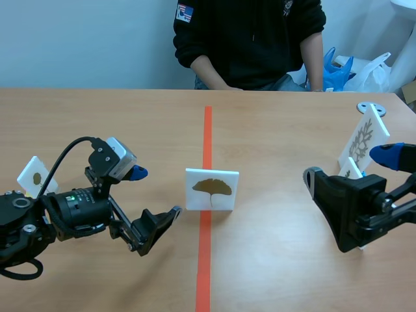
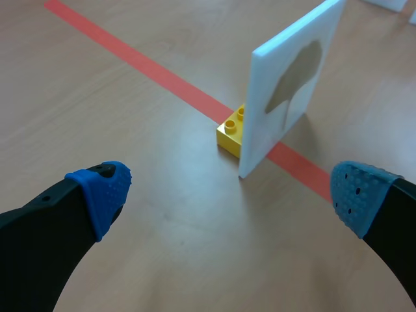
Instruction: Sort the leaf by its shape. The table is split by an orange tape line. A compound leaf with several leaflets goes to the left side, a simple leaf with one blade goes to the right side. Return to the home posture when a red brick is placed on the table.
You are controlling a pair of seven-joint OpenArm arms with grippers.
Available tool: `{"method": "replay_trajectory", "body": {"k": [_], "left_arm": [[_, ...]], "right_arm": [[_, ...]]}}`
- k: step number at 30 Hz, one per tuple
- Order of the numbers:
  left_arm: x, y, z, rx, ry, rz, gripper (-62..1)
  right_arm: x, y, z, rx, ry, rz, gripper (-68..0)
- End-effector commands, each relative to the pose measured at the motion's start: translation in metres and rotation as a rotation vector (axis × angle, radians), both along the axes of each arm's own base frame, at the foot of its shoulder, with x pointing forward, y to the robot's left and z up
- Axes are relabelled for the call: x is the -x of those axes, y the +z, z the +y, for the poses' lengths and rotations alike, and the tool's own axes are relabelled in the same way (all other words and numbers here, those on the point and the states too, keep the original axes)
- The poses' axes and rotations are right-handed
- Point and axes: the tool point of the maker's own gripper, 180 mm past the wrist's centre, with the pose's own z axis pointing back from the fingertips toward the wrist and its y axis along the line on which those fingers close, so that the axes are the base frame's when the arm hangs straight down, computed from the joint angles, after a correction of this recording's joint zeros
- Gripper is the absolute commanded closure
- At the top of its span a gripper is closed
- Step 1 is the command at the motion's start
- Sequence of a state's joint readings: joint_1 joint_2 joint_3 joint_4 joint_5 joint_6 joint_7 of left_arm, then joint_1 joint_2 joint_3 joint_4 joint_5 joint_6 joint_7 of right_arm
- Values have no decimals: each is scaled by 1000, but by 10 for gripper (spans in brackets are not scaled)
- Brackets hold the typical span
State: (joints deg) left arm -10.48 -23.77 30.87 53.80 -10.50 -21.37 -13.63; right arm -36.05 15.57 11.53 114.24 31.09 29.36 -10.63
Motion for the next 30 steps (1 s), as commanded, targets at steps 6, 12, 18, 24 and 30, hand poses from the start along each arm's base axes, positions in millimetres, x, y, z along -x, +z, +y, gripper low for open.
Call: {"method": "replay_trajectory", "body": {"k": [6, 12, 18, 24, 30], "left_arm": [[-11, 3, -37, 56, -28, -25, -623], [-11, 3, -68, 85, -68, -31, -623], [-16, 6, -84, 99, -83, -46, -623], [-20, 9, -83, 103, -80, -59, -623], [-20, 9, -83, 104, -80, -59, -455]], "right_arm": [[-4, 8, -2, -5, -6, -28, -679], [-4, 8, -2, -5, -6, -28, -679], [-4, 8, -2, -5, -6, -28, -679], [-4, 8, -2, -5, -6, -28, -679], [-4, 8, -2, -5, -6, -28, -679]]}}
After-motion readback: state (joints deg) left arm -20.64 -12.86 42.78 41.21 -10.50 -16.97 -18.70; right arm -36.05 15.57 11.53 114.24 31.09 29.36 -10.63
